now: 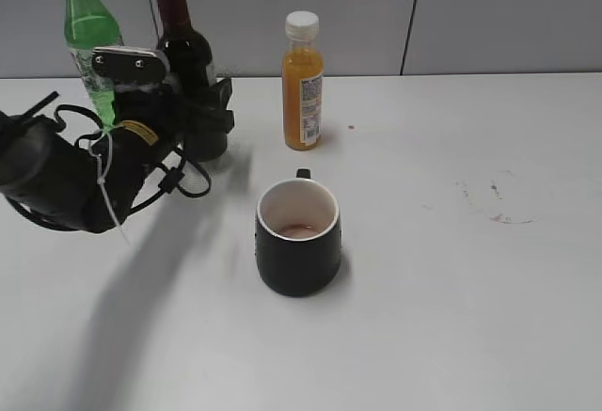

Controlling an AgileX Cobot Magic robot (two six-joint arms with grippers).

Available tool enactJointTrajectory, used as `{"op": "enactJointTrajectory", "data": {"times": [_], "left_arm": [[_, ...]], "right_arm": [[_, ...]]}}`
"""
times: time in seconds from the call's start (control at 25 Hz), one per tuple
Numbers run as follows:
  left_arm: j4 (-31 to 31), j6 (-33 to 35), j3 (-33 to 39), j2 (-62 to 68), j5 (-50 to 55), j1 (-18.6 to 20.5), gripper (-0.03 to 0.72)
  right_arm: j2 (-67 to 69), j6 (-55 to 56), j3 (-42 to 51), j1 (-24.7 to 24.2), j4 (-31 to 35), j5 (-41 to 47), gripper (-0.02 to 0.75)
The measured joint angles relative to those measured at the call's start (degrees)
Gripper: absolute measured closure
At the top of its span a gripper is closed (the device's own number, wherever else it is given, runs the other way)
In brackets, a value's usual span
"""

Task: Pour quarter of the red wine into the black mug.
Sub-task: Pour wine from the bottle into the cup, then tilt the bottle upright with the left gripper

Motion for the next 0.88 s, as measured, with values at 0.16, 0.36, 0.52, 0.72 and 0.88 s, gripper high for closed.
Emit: {"op": "enactJointTrajectory", "data": {"times": [0.16,0.36,0.52,0.72,0.88], "left_arm": [[-0.10,0.00,6.36,-4.75,-2.15,0.00,0.146],[-1.55,3.05,14.26,-11.55,-2.15,0.00,0.146],[-5.28,4.38,20.33,-17.14,-2.43,-0.79,0.146],[-12.16,7.36,25.88,-22.79,-2.47,-4.55,0.146],[-22.12,14.17,27.98,-26.12,-2.42,-11.13,0.146]], "right_arm": [[0.00,0.00,0.00,0.00,0.00,0.00,0.164],[0.00,0.00,0.00,0.00,0.00,0.00,0.164],[0.00,0.00,0.00,0.00,0.00,0.00,0.164],[0.00,0.00,0.00,0.00,0.00,0.00,0.164],[0.00,0.00,0.00,0.00,0.00,0.00,0.164]]}}
